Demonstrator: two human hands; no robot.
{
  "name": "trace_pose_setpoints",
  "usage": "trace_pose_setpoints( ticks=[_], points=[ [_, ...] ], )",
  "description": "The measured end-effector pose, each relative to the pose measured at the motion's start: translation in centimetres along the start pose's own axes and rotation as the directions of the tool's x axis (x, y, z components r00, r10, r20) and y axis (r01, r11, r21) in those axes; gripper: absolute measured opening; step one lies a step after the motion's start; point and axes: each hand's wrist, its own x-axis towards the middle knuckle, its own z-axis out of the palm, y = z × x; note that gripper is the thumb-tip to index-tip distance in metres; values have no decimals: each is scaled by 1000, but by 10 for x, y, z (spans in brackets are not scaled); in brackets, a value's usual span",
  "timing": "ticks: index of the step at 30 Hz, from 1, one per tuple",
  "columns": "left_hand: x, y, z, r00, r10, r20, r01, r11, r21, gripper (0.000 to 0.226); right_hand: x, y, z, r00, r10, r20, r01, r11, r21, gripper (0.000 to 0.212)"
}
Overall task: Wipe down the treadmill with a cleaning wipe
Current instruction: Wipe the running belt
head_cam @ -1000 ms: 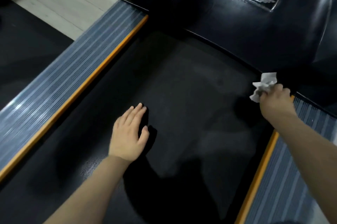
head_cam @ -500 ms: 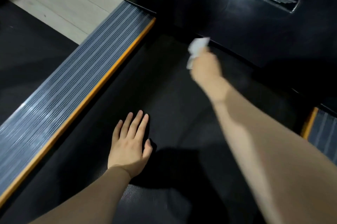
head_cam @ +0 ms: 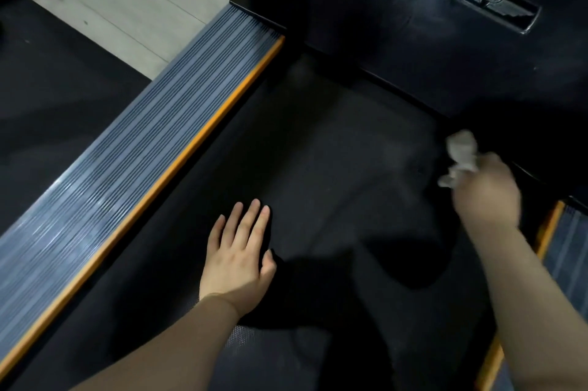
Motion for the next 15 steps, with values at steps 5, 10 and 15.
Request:
trace_pose_setpoints(
  ticks=[5,10,15],
  points=[
    [-1,0,-2,1000,4,4,-4,1000,11,70,2,-43,15,999,-24,-21,25,999,36,29],
    [0,-1,0,1000,10,3,-10,1000,3,70,-10,-233,63,798,-570,193,551,821,147,28],
    [1,-4,-2,1000,17,7,-17,1000,-4,70,-38,-274,73,615,-686,388,688,708,162,24]
  ],
)
